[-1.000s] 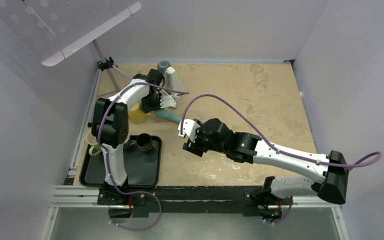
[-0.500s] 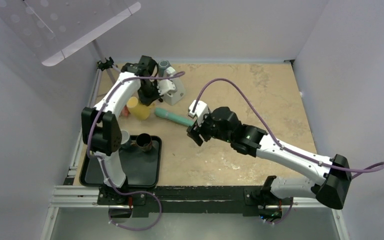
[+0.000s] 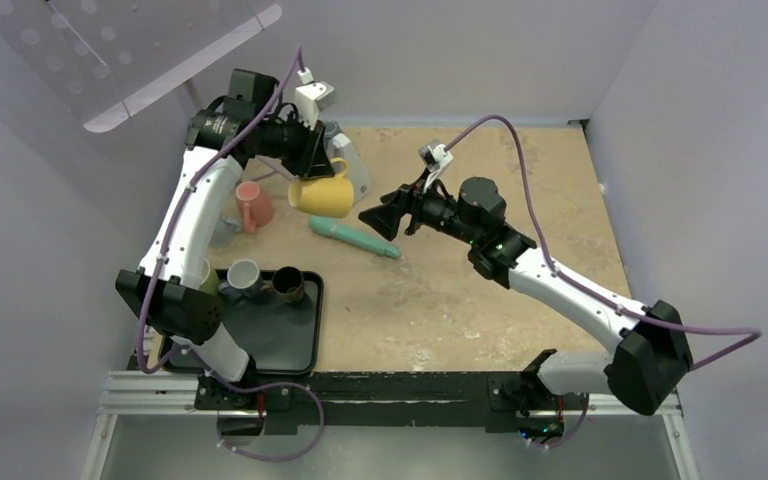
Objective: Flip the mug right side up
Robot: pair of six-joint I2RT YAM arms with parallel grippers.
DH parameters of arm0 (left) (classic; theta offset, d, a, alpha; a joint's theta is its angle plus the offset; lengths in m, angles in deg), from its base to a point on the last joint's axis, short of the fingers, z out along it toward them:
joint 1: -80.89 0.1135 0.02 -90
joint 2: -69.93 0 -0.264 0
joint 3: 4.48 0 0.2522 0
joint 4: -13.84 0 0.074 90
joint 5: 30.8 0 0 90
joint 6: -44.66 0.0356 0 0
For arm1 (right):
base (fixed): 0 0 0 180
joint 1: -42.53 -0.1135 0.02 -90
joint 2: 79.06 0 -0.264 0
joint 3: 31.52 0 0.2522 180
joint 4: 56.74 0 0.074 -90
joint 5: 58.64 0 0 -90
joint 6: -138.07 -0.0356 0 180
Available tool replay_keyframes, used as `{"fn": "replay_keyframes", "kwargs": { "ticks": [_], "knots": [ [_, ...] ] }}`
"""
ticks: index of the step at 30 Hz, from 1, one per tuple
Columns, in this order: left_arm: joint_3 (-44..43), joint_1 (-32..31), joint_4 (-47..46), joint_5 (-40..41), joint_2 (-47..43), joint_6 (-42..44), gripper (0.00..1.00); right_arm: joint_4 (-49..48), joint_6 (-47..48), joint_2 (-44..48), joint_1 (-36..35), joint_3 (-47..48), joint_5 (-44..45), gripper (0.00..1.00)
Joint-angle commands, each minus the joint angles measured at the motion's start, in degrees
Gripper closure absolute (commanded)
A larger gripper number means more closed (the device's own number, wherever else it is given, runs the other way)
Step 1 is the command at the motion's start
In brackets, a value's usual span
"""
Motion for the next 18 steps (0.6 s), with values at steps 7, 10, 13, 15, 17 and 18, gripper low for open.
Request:
{"fn": "replay_keyframes", "kwargs": {
  "ticks": [7, 10, 13, 15, 17, 18],
  "knots": [
    [-0.9, -1.8, -15.1, -15.2, -4.3, -23.4, 1.0, -17.2, -14.2, -8.8, 2.2, 5.0, -13.5, 0.24],
    [1.1, -2.7, -17.9, -16.5, -4.7, -25.9, 1.0, -21.6, -16.1, -11.3, 2.1, 6.8, -17.5, 0.33],
    [2.8, -2.9, -20.4, -18.3, -4.9, -28.6, 1.0, -24.3, -16.6, -12.5, 2.2, 7.8, -18.9, 0.54],
    [4.1, -2.9, -20.9, -19.0, -5.3, -29.2, 1.0, -23.6, -14.7, -11.8, 2.2, 7.7, -17.3, 0.73],
    [5.7, -2.7, -21.2, -19.1, -6.1, -28.2, 1.0, -19.5, -10.2, -10.3, 2.2, 7.9, -14.0, 1.0],
    [6.5, -2.4, -20.9, -18.8, -6.4, -27.5, 1.0, -14.4, -6.5, -9.3, 2.2, 8.4, -11.3, 1.0]
  ]
}}
